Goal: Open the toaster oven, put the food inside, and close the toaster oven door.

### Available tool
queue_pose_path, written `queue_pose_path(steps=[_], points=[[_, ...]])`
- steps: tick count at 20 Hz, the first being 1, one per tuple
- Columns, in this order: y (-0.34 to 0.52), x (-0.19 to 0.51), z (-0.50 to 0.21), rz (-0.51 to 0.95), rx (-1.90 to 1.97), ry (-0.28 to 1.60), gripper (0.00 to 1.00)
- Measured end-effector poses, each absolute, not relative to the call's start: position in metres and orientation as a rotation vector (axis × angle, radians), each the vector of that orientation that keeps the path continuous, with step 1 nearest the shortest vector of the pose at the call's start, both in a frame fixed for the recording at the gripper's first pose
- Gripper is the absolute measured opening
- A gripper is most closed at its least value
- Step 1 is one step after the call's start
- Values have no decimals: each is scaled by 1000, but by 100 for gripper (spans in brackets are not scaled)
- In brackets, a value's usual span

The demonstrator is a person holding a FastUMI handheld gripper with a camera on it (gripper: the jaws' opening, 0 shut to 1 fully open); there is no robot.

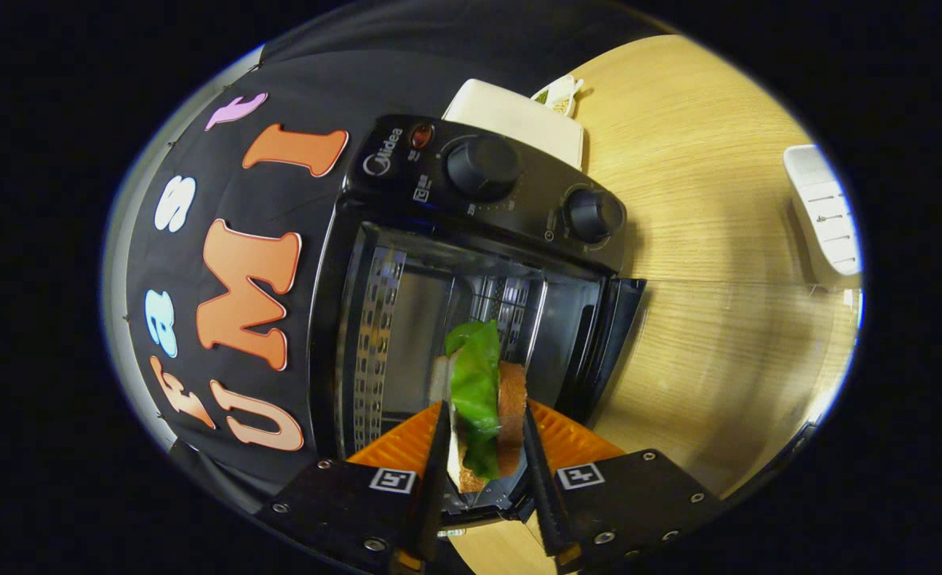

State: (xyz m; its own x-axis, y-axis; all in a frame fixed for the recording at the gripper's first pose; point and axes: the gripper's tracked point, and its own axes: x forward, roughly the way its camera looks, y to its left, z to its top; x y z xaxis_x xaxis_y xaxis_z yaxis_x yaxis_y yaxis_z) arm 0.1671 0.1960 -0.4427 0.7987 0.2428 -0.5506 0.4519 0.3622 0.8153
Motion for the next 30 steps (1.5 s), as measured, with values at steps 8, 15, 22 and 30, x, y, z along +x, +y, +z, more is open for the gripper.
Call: queue_pose_path(steps=[8, 15, 22, 30], points=[[187, 126, -412, -57, 1122, 699, 97], [148, 60, -368, 9, 785, 562, 98], [154, -4, -375, 185, 476, 558, 98], [154, -50, -420, 246, 72, 644, 99]])
